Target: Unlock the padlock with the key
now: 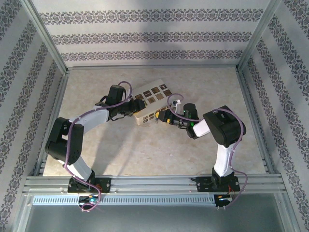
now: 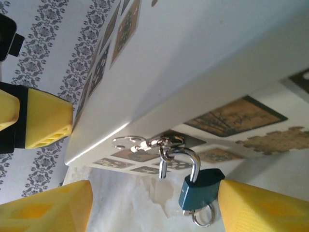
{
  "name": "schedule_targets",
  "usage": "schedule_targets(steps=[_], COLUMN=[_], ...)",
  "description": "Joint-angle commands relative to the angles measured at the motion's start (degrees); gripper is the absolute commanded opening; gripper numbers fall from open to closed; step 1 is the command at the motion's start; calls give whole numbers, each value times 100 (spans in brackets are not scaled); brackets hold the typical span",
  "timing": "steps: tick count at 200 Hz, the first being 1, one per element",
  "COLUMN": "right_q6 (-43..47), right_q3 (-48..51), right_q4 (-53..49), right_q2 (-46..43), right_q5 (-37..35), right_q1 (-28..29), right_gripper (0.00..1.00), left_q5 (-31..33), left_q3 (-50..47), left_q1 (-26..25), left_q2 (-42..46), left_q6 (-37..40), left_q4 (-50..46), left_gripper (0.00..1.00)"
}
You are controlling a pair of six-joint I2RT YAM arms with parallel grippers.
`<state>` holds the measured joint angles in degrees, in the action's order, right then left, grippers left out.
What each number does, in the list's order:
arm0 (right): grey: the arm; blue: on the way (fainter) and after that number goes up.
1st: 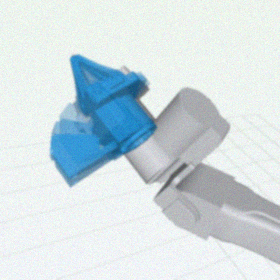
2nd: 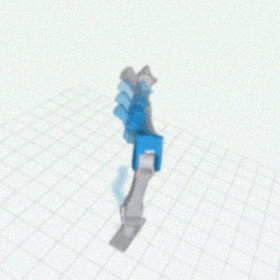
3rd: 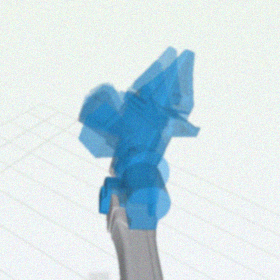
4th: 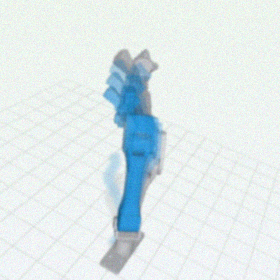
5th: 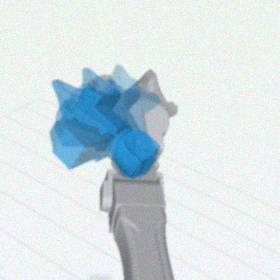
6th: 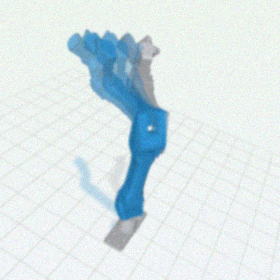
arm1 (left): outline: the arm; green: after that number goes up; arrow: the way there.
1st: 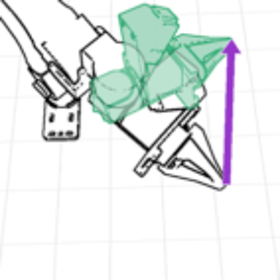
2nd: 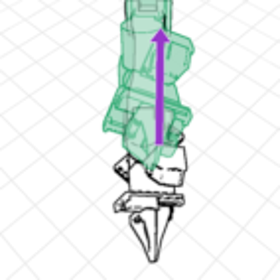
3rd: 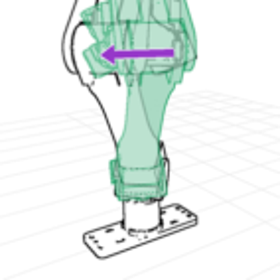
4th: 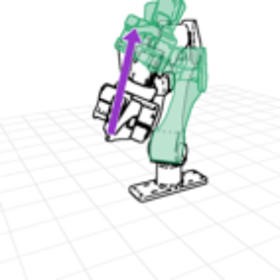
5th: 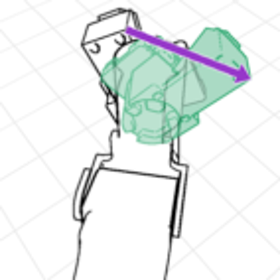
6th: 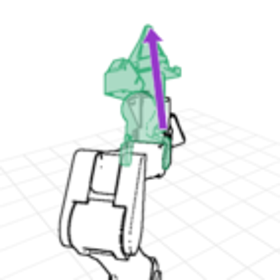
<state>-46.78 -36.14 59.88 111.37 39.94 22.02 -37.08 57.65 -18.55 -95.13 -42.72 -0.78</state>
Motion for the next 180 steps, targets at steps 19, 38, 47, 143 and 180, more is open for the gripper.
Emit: schedule_targets(steps=[19, 38, 47, 143, 180], right_q6=[-83, -68, -68, -168, -222], right_q3=[-234, -275, -303, -457, -338], right_q4=[288, 288, 313, 736, 824], right_q2=[239, 303, 331, 482, 433], right_q5=[-58, -91, -70, 458, 576], right_q1=[83, 87, 95, 118, 110], right_gripper=[69, 69, 69, 66, 58], left_q5=[217, 219, 219, 228, 236], left_q3=[37, 15, 18, 56, 68], left_q1=[-67, -57, -57, -63, -59], left_q2=[-201, -199, -199, -199, -207], left_q6=[163, 176, 177, 216, 248], left_q4=[-185, -200, -195, -263, -300], left_gripper=[50, 50, 50, 49, 49])
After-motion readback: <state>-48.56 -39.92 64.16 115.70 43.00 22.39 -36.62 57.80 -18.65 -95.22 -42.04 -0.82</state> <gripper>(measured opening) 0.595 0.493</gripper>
